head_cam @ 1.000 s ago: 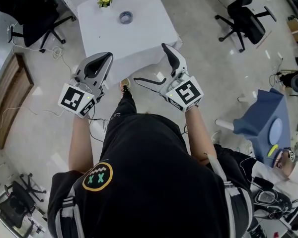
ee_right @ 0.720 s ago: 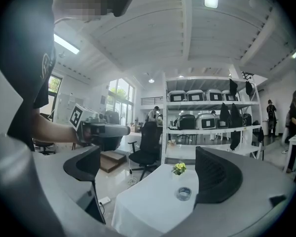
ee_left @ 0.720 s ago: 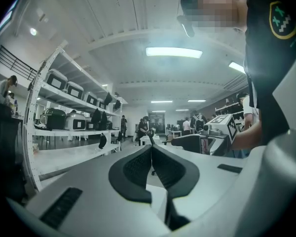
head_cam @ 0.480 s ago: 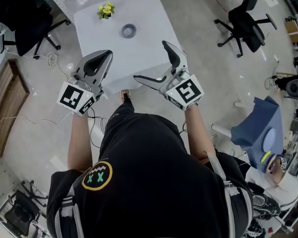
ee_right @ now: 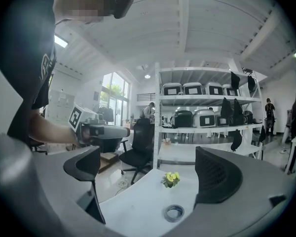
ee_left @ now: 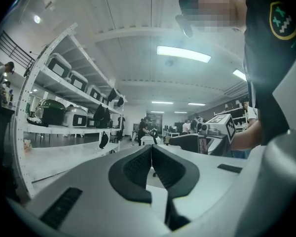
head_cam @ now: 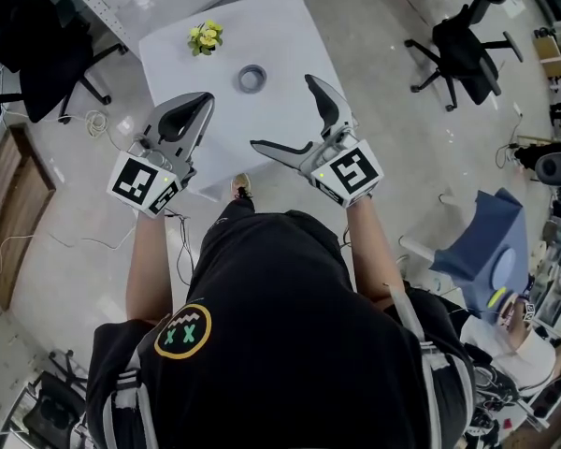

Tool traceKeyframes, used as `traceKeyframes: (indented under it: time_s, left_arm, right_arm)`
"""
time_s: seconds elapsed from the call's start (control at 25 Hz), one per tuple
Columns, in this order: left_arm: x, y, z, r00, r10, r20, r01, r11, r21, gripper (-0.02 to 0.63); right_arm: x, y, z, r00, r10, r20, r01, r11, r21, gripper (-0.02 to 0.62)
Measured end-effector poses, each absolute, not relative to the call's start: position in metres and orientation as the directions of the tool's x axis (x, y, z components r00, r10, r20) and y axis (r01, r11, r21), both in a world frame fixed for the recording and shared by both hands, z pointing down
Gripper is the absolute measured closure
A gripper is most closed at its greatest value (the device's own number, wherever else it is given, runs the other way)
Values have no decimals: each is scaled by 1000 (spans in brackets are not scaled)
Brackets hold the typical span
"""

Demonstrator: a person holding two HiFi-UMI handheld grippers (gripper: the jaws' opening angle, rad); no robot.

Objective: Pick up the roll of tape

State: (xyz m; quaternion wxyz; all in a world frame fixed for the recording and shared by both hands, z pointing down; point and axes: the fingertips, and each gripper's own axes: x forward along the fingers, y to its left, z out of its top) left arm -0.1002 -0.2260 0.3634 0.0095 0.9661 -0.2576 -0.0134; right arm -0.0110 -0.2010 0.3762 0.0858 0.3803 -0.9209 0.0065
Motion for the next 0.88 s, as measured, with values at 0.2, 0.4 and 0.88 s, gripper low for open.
traceKeyframes:
  time_s: [0.2,0.4,0.88]
  left_arm:
    - [-100,-252,366,869,-494,-14,-493,-869,33,588]
    - [-93,-267,370,861,-509,-3,-508,-860,41,588]
    - [-64,-303,360,806,-592,8,-592,-806,11,588]
  right_arm:
    - [-14,-226,378,-698,-695,171,-699,713,46,-3]
    - [-10,-245,378,-716,-678,164,-682,730,42,-3]
    - [15,-304,373,-786,-601,144,-597,799,69,-3]
